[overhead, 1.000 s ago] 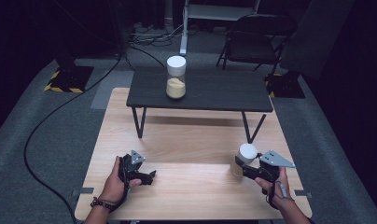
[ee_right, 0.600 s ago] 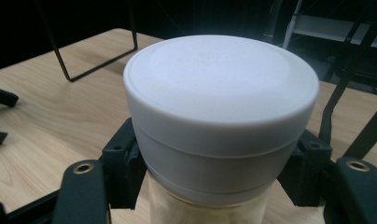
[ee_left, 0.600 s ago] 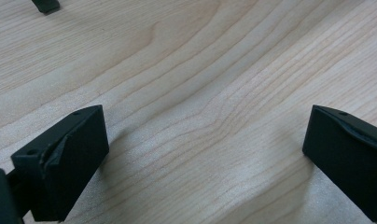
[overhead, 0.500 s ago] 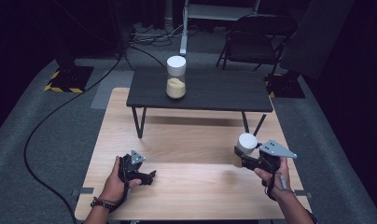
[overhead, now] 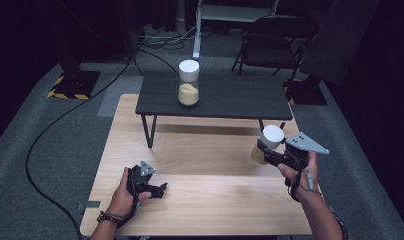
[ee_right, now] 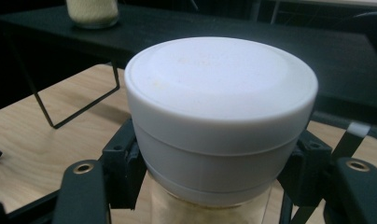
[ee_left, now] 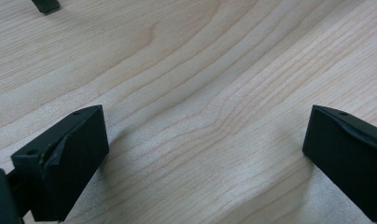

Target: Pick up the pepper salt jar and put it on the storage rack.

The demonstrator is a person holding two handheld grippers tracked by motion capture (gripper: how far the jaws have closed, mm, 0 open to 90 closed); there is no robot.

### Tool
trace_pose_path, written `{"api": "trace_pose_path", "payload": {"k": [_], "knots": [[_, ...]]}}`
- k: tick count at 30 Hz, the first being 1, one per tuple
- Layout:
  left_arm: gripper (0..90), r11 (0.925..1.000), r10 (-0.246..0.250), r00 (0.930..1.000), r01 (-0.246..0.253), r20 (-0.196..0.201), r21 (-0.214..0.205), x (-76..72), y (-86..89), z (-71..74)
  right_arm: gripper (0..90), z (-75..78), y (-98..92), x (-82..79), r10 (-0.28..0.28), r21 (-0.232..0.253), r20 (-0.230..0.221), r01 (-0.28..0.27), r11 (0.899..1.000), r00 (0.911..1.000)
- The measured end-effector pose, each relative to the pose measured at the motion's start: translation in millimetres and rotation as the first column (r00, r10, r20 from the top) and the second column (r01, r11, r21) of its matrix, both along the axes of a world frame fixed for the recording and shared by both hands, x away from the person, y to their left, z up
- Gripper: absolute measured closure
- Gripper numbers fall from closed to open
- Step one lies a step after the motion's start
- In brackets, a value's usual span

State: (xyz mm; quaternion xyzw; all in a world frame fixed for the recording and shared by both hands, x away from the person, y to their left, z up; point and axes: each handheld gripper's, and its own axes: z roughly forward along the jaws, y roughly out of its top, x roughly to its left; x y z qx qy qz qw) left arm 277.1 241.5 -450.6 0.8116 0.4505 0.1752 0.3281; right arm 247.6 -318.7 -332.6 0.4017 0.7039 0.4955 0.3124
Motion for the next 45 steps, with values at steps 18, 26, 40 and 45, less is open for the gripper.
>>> {"api": "trace_pose_path", "payload": {"k": [18, 26, 40, 45], "knots": [[0.5, 1.0000, -0.001, 1.0000, 0.001, 0.000, 0.000, 0.2, 0.2, 0.0, 34.4, 55.1, 14.0, 20.5, -0.054, -0.001, 0.077, 0.055, 0.999, 0.9956], [0.5, 1.0000, -0.002, 1.0000, 0.002, 0.000, 0.000, 0.2, 0.2, 0.0, 34.4, 69.5, 20.9, 33.3, -0.060, 0.014, 0.084, 0.059, 0.998, 0.9947], [0.5, 1.0000, -0.003, 1.0000, 0.003, 0.000, 0.000, 0.4, 0.4, -0.1, 34.4, 91.8, 34.8, 58.0, -0.083, 0.009, 0.101, 0.083, 0.997, 0.9915], [0.5, 1.0000, -0.004, 1.0000, 0.004, 0.000, 0.000, 0.5, 0.5, 0.0, 34.4, 92.5, 38.7, 67.6, -0.086, 0.001, 0.119, 0.086, 0.996, 0.9892]]}}
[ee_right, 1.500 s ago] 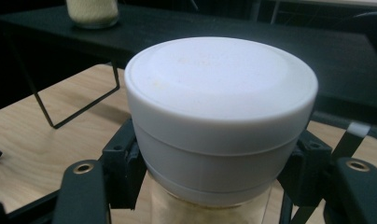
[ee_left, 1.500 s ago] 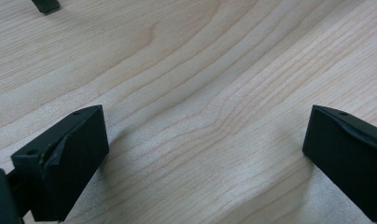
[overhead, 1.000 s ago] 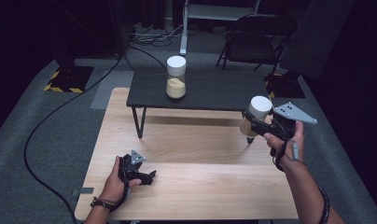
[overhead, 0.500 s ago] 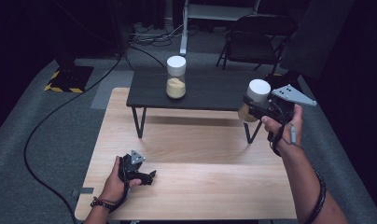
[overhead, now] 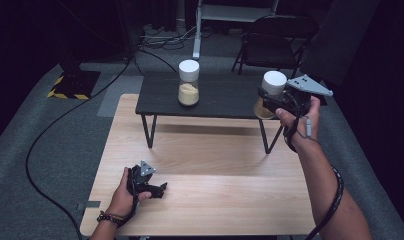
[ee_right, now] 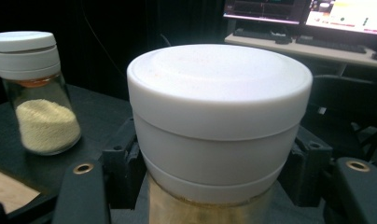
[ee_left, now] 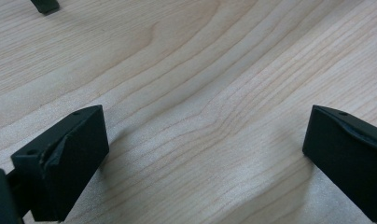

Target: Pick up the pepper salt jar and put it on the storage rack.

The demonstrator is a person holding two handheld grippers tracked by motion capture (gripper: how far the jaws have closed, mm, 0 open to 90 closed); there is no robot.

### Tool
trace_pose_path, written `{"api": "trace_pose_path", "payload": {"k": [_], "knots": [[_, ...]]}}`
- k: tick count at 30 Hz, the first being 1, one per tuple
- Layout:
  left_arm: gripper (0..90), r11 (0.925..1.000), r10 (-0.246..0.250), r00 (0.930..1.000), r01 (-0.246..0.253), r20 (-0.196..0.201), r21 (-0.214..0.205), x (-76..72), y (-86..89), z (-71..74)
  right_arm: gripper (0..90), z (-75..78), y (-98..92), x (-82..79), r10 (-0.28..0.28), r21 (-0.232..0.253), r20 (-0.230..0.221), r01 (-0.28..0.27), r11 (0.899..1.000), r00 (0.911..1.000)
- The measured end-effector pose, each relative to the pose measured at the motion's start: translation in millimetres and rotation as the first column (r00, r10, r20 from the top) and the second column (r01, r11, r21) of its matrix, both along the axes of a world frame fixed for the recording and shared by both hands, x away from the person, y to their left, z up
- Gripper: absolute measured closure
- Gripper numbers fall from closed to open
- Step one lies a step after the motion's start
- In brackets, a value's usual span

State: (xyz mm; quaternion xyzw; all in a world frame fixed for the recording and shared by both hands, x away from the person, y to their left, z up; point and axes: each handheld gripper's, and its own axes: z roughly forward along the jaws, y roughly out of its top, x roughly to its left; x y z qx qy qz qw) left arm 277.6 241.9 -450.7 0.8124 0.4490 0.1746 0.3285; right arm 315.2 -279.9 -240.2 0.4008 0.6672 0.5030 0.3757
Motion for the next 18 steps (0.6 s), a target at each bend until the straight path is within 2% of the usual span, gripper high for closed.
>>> {"api": "trace_pose_path", "payload": {"k": [11, 14, 18], "knots": [[0.5, 1.0000, 0.000, 1.0000, 0.000, 0.000, 0.000, 0.0, 0.0, 0.0, 34.4, -0.7, 3.9, 20.1, -0.003, 0.027, 0.025, 0.002, 1.000, 0.9997], [0.5, 1.0000, 0.000, 1.0000, 0.000, 0.000, 0.000, 0.0, 0.0, 0.0, 34.3, -2.3, 5.2, 25.8, -0.001, 0.042, 0.018, 0.000, 0.999, 0.9998], [0.5, 1.0000, 0.001, 1.0000, -0.001, 0.000, 0.000, 0.0, -0.1, 0.1, 34.3, -5.4, 10.9, 32.9, 0.003, 0.032, 0.016, -0.003, 0.999, 0.9999]]}}
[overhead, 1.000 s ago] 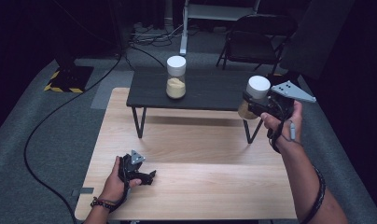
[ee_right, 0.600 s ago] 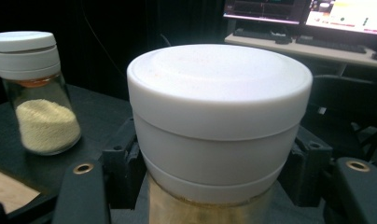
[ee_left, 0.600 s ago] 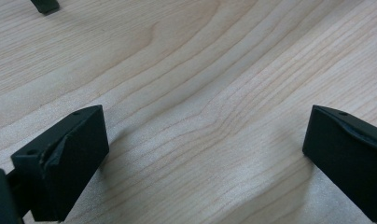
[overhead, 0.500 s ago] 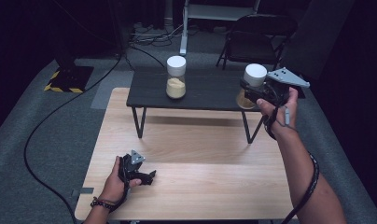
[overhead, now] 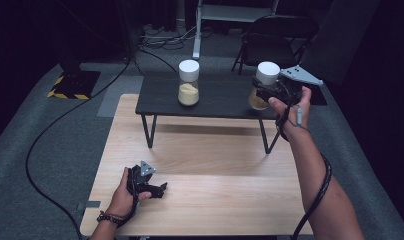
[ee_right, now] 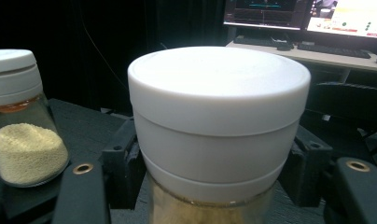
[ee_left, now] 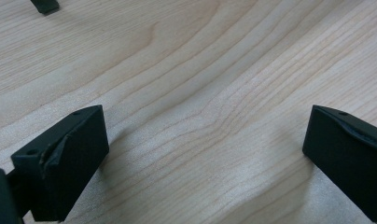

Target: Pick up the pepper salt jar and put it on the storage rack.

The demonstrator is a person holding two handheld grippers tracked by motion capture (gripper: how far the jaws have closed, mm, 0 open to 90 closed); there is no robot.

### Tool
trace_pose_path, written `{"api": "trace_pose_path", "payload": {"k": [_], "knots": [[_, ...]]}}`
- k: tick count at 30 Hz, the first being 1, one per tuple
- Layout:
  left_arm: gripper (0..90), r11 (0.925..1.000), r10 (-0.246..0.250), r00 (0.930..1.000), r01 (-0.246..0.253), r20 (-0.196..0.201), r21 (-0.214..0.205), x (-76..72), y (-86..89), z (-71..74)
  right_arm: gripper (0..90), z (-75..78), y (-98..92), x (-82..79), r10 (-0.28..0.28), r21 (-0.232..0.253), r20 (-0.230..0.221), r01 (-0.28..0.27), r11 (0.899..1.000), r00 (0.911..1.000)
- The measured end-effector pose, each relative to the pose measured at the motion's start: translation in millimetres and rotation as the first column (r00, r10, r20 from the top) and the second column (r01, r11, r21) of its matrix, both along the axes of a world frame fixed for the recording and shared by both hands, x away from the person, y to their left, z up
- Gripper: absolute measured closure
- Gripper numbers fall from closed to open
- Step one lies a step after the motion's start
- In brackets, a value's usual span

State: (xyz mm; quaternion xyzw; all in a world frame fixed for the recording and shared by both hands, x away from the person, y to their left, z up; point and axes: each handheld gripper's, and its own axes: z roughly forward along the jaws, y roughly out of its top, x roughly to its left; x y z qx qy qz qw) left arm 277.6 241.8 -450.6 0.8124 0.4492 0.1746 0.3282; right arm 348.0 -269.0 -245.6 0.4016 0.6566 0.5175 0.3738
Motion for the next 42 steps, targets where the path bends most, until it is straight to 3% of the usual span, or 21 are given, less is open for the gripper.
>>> {"api": "trace_pose_path", "payload": {"k": [19, 31, 38, 42], "knots": [[0.5, 1.0000, -0.001, 1.0000, 0.001, 0.000, -0.001, 0.1, 0.1, -0.1, 34.2, -14.3, 13.2, 27.0, -0.008, 0.028, -0.034, 0.009, 1.000, 0.9994], [0.5, 1.0000, -0.003, 1.0000, 0.003, -0.001, 0.000, 0.4, 0.3, 0.1, 34.1, -24.0, 15.5, 32.4, -0.018, 0.025, -0.048, 0.019, 1.000, 0.9987], [0.5, 1.0000, -0.004, 1.0000, 0.004, -0.001, 0.001, 0.5, 0.4, 0.1, 33.9, -24.7, 14.8, 32.3, -0.005, 0.012, -0.040, 0.006, 1.000, 0.9992], [0.5, 1.0000, -0.004, 1.0000, 0.004, -0.001, 0.000, 0.5, 0.4, 0.0, 31.6, -21.2, 7.9, 36.5, 0.017, 0.019, -0.063, -0.016, 1.000, 0.9979]]}}
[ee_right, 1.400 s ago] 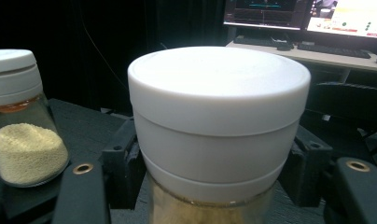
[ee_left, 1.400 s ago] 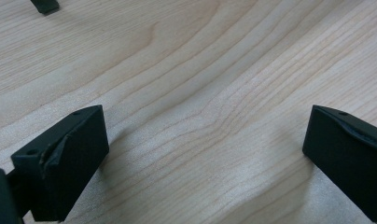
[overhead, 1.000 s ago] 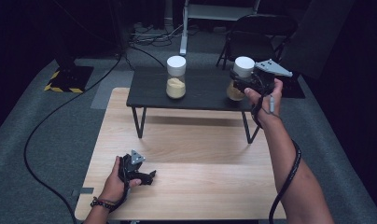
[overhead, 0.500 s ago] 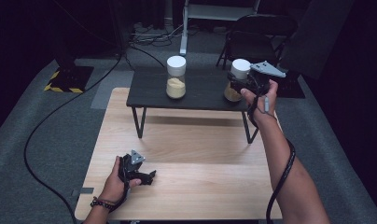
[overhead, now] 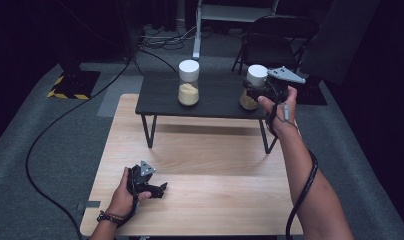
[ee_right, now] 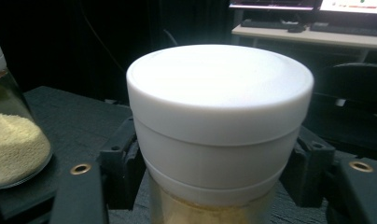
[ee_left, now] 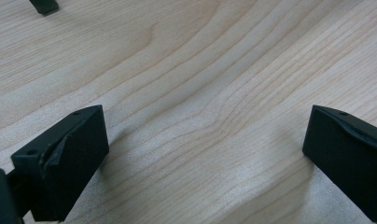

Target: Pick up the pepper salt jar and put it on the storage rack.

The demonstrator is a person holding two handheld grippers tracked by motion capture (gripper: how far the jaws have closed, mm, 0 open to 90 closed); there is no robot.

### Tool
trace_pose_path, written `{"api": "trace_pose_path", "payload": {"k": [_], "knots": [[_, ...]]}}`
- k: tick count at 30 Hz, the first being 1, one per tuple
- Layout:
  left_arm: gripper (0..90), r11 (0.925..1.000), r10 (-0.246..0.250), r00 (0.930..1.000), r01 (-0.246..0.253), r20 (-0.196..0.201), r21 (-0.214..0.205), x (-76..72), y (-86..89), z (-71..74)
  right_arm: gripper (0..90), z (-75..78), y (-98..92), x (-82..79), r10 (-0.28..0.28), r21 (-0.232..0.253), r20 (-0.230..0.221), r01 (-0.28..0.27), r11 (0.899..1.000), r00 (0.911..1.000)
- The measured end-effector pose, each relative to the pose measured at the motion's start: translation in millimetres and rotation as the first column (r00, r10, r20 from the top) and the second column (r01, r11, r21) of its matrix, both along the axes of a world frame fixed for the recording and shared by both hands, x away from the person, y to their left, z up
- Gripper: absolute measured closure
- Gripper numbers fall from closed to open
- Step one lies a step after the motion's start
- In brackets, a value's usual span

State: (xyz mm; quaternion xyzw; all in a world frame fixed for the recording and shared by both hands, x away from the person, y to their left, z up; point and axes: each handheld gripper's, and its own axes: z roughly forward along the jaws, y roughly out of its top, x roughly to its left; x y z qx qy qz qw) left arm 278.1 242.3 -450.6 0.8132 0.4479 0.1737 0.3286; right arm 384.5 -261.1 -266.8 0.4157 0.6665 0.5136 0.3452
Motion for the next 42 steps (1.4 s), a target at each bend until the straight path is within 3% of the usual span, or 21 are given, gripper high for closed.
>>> {"api": "trace_pose_path", "payload": {"k": [4, 12, 16, 19, 23, 29, 36, 42], "knots": [[0.5, 1.0000, -0.001, 1.0000, 0.001, -0.001, 0.001, 0.1, 0.0, 0.2, 30.0, -0.3, -8.0, 5.2, 0.022, 0.009, -0.023, -0.022, 1.000, 0.9995], [0.5, 1.0000, -0.001, 1.0000, 0.001, 0.000, 0.001, 0.1, 0.0, 0.1, 22.5, -4.4, -8.1, 8.3, 0.014, 0.018, -0.029, -0.013, 1.000, 0.9995], [0.5, 1.0000, 0.000, 1.0000, 0.000, 0.000, 0.000, 0.0, 0.0, 0.0, 13.6, -10.6, -4.9, 6.3, -0.010, 0.002, -0.002, 0.010, 1.000, 0.9999], [0.5, 1.0000, -0.001, 1.0000, 0.001, 0.000, 0.002, 0.1, 0.0, 0.2, 6.4, -13.0, -4.0, 6.8, -0.027, 0.015, -0.007, 0.027, 1.000, 0.9996], [0.5, 1.0000, -0.001, 1.0000, 0.001, 0.000, 0.002, 0.1, 0.0, 0.2, 3.2, -16.8, -5.4, 6.9, -0.003, 0.011, -0.005, 0.003, 1.000, 1.0000], [0.5, 1.0000, -0.001, 1.0000, 0.001, 0.000, 0.001, 0.1, 0.0, 0.2, 2.3, -23.1, -4.6, -0.4, -0.027, 0.002, 0.008, 0.027, 1.000, 0.9996], [0.5, 1.0000, -0.001, 1.0000, 0.001, 0.000, 0.001, 0.1, 0.0, 0.2, 2.0, -29.1, -6.9, -14.0, -0.038, 0.007, 0.051, 0.038, 0.999, 0.9979], [0.5, 1.0000, -0.001, 1.0000, 0.001, 0.000, 0.001, 0.1, 0.1, 0.1, 1.4, -32.9, -4.0, -30.3, -0.045, -0.029, 0.113, 0.049, 0.998, 0.9926]]}}
